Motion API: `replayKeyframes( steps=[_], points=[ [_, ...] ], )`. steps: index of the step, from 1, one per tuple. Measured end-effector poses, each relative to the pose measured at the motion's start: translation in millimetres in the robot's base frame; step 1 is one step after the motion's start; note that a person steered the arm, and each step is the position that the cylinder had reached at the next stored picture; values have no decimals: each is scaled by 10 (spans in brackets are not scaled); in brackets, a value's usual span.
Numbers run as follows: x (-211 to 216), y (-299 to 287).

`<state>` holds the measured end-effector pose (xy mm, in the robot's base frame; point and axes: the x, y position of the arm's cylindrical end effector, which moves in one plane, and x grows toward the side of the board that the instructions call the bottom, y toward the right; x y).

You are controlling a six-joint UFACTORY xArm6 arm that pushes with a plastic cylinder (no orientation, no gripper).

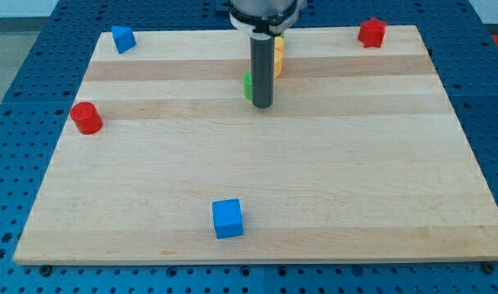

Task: Slightly move the green circle below the yellow heart

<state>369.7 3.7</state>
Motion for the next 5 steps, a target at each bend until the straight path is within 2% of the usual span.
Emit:
replayKeyframes(
  steps=[2,3,4,5],
  points=[
    [50,-420],
    [-74,-525],
    [-264,-467],
    [-251,-338]
  ],
)
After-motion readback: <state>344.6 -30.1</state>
